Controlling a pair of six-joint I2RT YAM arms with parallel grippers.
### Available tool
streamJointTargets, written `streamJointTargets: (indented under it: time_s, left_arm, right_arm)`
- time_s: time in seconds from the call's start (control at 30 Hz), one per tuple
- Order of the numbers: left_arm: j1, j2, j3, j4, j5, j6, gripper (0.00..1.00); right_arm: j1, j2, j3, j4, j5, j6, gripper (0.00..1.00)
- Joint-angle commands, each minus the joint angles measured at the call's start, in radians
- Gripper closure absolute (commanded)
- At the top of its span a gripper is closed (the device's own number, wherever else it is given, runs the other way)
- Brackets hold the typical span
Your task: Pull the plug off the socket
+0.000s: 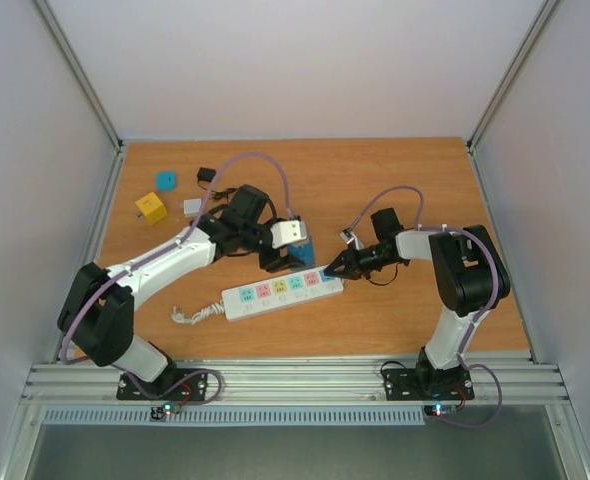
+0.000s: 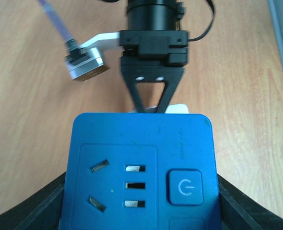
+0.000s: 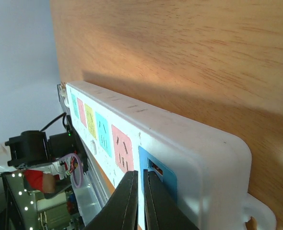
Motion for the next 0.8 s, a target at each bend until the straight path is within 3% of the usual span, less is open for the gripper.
streamJointTargets:
  time_s: [0.0, 0.27, 0.47, 0.77]
  left_arm:
    - [0.066, -0.047, 0.135, -0.284, -0.047, 0.121, 0.6]
    - [0.208, -0.044, 0.303, -0.645, -0.266, 0.257, 0.63]
    - [0.32, -0.043, 0.312, -0.744, -0.475, 0.352, 0.64]
    - [0.428, 0.026, 0.341, -0.807, -0.643, 0.417, 0.64]
  right_arm:
    - [0.001, -0.012, -0.009, -0.023, 0.1, -0.003, 0.92]
    - [0.001, -0.081, -0.029, -0.002, 0.042, 0.003, 0.91]
    - [0.001, -0.14, -0.032, -0.001, 0.038, -0.011, 0.91]
    - [0.001, -0.218, -0.06, 0.02, 0.036, -0.005, 0.91]
